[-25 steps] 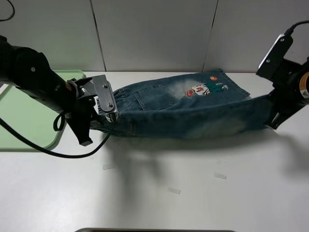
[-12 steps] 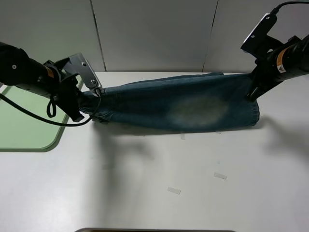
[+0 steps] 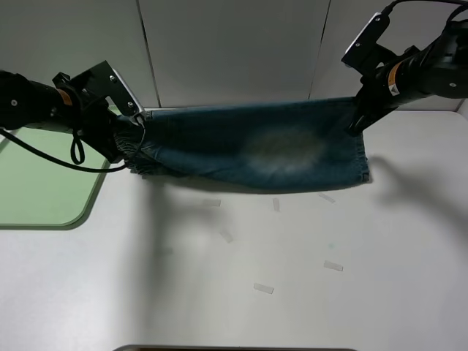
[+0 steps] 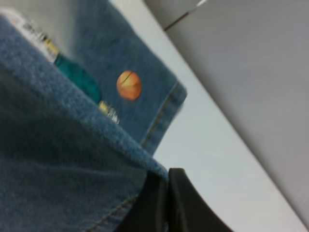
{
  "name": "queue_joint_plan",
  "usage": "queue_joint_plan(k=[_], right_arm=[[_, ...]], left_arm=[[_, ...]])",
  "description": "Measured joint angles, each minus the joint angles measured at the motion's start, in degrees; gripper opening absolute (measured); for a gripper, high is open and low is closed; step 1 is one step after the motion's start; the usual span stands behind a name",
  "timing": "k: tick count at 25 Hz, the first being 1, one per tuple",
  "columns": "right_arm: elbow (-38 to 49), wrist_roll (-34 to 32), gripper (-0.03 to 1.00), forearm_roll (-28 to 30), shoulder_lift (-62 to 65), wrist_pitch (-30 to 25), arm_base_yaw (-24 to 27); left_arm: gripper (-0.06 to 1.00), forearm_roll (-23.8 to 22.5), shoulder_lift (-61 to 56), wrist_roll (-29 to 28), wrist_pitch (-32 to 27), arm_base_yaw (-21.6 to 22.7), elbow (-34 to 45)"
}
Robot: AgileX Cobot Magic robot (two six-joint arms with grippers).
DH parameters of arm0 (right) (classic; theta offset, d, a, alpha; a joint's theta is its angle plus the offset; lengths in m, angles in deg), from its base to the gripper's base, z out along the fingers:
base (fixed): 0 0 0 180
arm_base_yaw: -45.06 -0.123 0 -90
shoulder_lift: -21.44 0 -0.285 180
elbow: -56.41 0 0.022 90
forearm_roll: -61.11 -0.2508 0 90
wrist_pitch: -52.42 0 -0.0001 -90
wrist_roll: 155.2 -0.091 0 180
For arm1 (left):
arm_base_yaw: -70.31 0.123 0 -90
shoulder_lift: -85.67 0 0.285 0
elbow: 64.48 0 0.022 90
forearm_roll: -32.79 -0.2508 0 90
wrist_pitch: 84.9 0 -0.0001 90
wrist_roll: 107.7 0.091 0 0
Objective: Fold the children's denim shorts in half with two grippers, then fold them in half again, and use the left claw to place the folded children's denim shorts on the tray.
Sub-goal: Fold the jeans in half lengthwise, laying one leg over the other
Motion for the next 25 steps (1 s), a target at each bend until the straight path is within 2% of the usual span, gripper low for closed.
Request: queue_joint_plan(k=[7, 11, 15, 20, 25], right_arm=[[-5.6, 0.0, -0.03, 0.0, -4.5, 0.3, 0.0], [-8.1, 0.0, -0.03, 0.0, -6.1, 0.3, 0.2], [-9.4, 0.0, -0.03, 0.0, -6.7, 1.4, 1.5], [-9.5, 0.0, -0.03, 0.1, -7.2, 5.6, 3.2], [-9.6, 0.0, -0.03, 0.1, -8.7, 7.3, 3.9]], left_arm=[[0.08, 0.2, 6.4, 7.1, 4.9, 0.2, 0.2], [0.08, 3.0, 7.0, 9.7, 11.1, 0.6, 0.2], [0.08, 3.8, 7.0, 10.8, 16.6, 2.0, 0.2], [0.08, 3.3, 7.3, 11.0, 18.3, 4.0, 0.2], [0.08, 3.0, 7.5, 11.1, 18.7, 4.2, 0.2]])
